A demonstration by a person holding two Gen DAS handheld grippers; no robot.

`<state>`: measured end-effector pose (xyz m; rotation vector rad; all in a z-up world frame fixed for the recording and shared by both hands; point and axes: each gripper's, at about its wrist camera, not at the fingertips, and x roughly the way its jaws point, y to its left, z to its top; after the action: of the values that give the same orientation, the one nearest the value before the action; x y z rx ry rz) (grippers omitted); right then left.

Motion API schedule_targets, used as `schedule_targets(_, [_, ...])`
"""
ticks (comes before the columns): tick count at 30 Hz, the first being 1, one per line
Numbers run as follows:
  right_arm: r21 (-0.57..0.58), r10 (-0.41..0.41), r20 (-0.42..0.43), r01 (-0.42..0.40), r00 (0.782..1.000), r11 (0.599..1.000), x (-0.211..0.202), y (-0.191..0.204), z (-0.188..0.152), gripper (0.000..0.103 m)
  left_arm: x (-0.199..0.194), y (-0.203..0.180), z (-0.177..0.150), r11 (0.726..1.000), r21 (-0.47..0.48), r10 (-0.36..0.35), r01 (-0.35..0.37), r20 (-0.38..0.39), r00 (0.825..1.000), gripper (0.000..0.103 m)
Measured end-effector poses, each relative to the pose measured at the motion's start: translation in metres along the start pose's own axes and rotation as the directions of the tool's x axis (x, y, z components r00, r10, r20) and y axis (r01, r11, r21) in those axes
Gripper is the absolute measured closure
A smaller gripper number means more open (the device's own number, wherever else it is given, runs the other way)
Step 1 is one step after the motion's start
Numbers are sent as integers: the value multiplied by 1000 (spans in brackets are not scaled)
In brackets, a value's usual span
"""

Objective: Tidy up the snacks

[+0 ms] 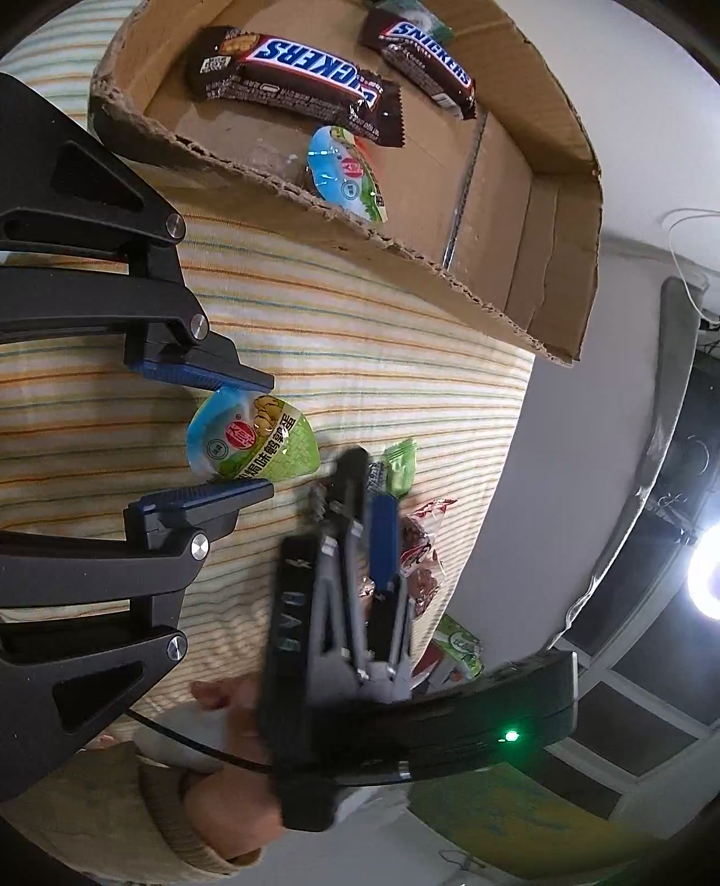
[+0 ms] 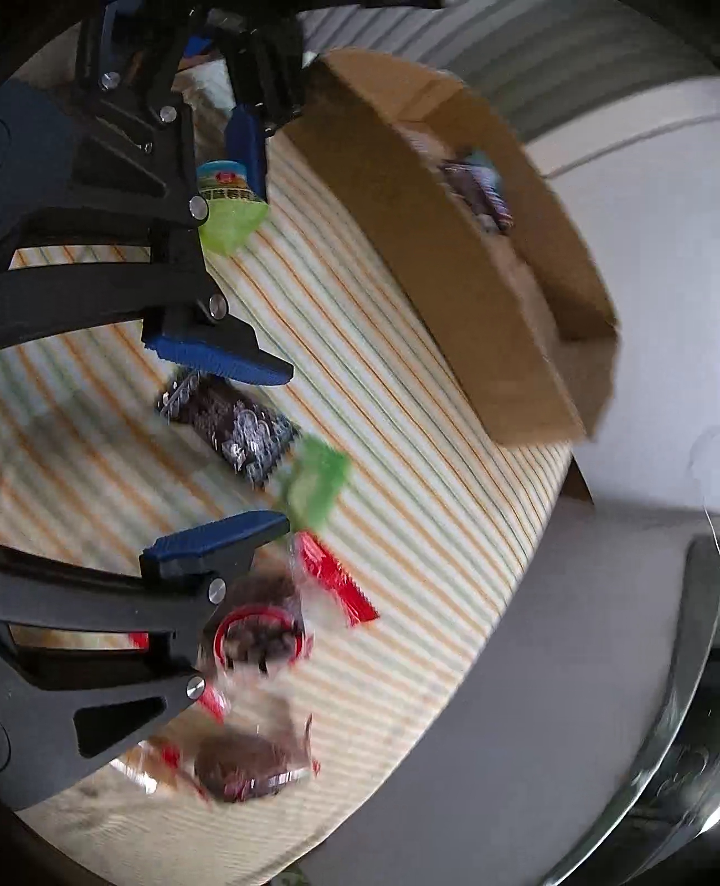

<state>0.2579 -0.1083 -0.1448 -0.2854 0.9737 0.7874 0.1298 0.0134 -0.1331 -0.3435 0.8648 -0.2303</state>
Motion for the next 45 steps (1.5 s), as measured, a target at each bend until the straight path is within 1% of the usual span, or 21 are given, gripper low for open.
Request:
schedule_targets(1, [17, -3, 4, 3, 1000, 1000, 0, -4, 1, 53, 0, 0, 0, 1000, 1, -1, 1, 2, 1000, 74])
schedule_targets(3, [30, -32, -32, 33, 999, 999, 11, -8, 6, 53, -1, -1, 0, 1000, 0, -7, 7, 3, 1000, 74])
schedule_targets(4, [29, -31, -49, 33, 998, 999, 18, -7, 8, 53, 1, -2, 1, 1000, 1, -8, 8, 3, 1000, 74])
schedule_targets(5, [28, -30, -58, 32, 998, 999, 23, -5, 10, 50, 1, -1, 1, 1000, 1, -9, 9, 3, 1000, 74])
schedule_targets(6, [14, -40, -46, 40, 998, 999, 26, -1, 13, 45, 2, -1, 1, 1000, -1, -11, 11, 2, 1000, 74])
schedule_targets(9, [-12, -81, -46, 80, 996, 997, 33, 9, 18, 45, 3, -2, 2, 1000, -3, -11, 11, 3, 1000, 74])
schedule_targets(10, [-23, -94, -45, 93, 995, 995, 34, 11, 18, 47, 3, -1, 2, 1000, -3, -11, 11, 3, 1000, 74])
schedule_targets(12, [-37, -101, -33, 99, 994, 994, 35, 17, 18, 63, 2, -1, 2, 1000, -3, -8, 8, 2, 1000, 74])
schedule_targets(13, [-39, -106, -31, 105, 994, 994, 35, 19, 18, 66, 2, -1, 2, 1000, -1, -8, 8, 3, 1000, 74])
schedule_targets(14, [-42, -111, -27, 110, 993, 993, 34, 20, 17, 72, 2, -1, 3, 1000, 0, -7, 7, 4, 1000, 74])
schedule_targets(17, [-36, -115, -20, 114, 993, 993, 34, 23, 14, 81, 1, -3, 2, 1000, -1, -6, 6, 4, 1000, 74])
schedule_targets(19, [-32, -114, -18, 114, 993, 993, 32, 21, 14, 92, 0, -3, 2, 1000, 0, -5, 5, 8, 1000, 74])
schedule_targets(23, [6, -96, 6, 96, 995, 995, 24, 15, 7, 97, -2, -4, 2, 1000, 2, -4, 4, 11, 1000, 74])
schedule_targets(29, [57, -106, 98, 101, 990, 993, -5, 8, 0, 97, -6, -6, 3, 1000, 8, -12, 12, 25, 1000, 74])
schedule_targets(35, [93, -122, 161, 108, 979, 990, -36, 3, -12, 97, -11, -15, 7, 999, 36, -11, 9, 54, 998, 74])
schedule_targets(38, [93, -113, 122, 102, 986, 990, -32, 2, -16, 97, -13, -19, 10, 999, 42, -5, 2, 67, 998, 74])
schedule_targets(40, [76, -133, 118, 125, 984, 989, -21, 2, -12, 97, -15, -20, 8, 999, 44, 1, -4, 69, 998, 74])
schedule_targets(41, [78, -118, 91, 111, 989, 991, -14, 0, -11, 97, -15, -20, 8, 999, 42, 2, -4, 68, 998, 74])
schedule_targets(43, [91, -109, 51, 104, 993, 990, 0, -4, -8, 89, -16, -16, 6, 999, 39, 1, -3, 65, 998, 74])
schedule_targets(44, [104, -103, 40, 98, 994, 990, 4, -6, -7, 77, -16, -16, 6, 999, 39, 2, -4, 64, 998, 74])
schedule_targets(45, [120, -80, 18, 77, 997, 990, 10, -9, -6, 62, -17, -15, 5, 999, 38, -1, -1, 62, 998, 74])
